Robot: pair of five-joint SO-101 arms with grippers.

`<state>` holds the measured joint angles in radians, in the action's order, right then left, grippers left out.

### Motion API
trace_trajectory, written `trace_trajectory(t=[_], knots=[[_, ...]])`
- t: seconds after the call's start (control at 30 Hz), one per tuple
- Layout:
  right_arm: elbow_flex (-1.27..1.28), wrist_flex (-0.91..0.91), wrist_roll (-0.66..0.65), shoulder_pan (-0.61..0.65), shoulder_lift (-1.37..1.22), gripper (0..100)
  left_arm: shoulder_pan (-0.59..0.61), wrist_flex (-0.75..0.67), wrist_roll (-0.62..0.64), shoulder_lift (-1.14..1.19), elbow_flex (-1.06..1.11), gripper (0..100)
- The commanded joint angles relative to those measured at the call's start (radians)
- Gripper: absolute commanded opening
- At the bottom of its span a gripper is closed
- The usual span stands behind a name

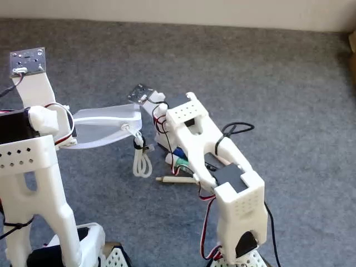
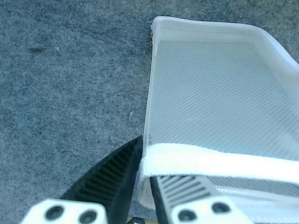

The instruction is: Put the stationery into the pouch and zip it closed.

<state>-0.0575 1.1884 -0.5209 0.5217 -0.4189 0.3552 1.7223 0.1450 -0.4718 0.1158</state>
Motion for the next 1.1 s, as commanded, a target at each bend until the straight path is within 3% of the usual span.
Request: trace_trajectory(t=[0.0, 0.5, 0.67, 1.07], knots=[[-0.036, 0.019, 0.086, -0.005, 0.076, 12.6, 0.015, -0.018, 0.009, -0.013, 0.005, 0], [-0.188, -0.004, 0.092, -0.010, -0.041, 11.0, 0.015, -0.020, 0.009, -0.013, 0.005, 0], [-0.386, 0.145, 0.149, -0.015, -0.162, 17.9, 0.015, -0.020, 0.009, -0.013, 0.005, 0], [-0.897, 0.375, 0.155, -0.010, -0.366, 17.3, 0.015, -0.020, 0.008, -0.013, 0.005, 0]])
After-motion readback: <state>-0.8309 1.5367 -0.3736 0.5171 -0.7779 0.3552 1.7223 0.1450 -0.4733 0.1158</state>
